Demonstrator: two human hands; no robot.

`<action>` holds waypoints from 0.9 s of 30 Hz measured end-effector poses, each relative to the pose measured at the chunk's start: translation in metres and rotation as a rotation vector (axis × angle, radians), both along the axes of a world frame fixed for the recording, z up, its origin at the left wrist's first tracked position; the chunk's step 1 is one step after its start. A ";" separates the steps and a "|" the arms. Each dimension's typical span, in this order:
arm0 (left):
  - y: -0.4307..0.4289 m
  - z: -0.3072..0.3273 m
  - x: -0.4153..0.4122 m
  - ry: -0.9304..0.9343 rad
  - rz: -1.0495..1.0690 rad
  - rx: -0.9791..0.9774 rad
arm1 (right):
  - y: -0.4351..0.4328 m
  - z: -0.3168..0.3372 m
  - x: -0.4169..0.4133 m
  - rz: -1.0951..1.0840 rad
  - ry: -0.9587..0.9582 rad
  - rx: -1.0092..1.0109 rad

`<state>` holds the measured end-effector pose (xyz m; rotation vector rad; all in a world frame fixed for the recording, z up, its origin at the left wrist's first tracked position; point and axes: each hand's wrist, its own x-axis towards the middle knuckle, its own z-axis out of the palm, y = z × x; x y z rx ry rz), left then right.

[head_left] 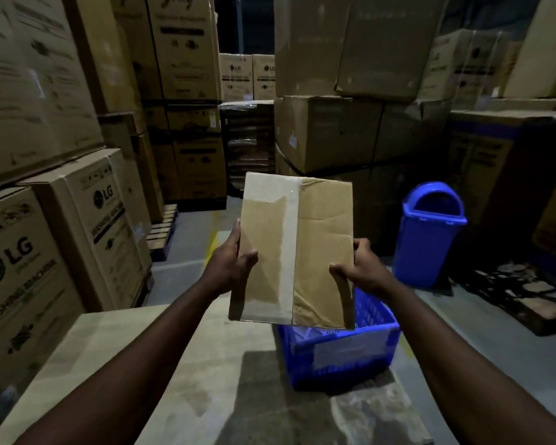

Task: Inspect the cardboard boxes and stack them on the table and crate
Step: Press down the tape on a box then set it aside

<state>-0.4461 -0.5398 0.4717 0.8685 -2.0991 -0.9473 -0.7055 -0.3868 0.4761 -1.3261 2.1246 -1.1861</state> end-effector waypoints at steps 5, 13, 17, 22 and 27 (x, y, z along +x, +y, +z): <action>-0.008 0.004 -0.058 -0.037 -0.015 -0.035 | -0.005 0.005 -0.058 -0.052 0.027 0.008; -0.043 -0.018 -0.132 0.053 0.007 -0.013 | -0.037 0.006 -0.123 -0.194 0.081 0.027; -0.059 -0.030 -0.150 0.076 0.058 -0.025 | -0.060 -0.005 -0.141 -0.230 0.080 0.010; -0.073 -0.050 -0.167 0.050 0.180 -0.043 | -0.087 -0.022 -0.159 -0.211 0.084 -0.016; -0.081 -0.063 -0.194 0.046 0.473 -0.035 | -0.114 -0.042 -0.188 -0.144 0.108 -0.013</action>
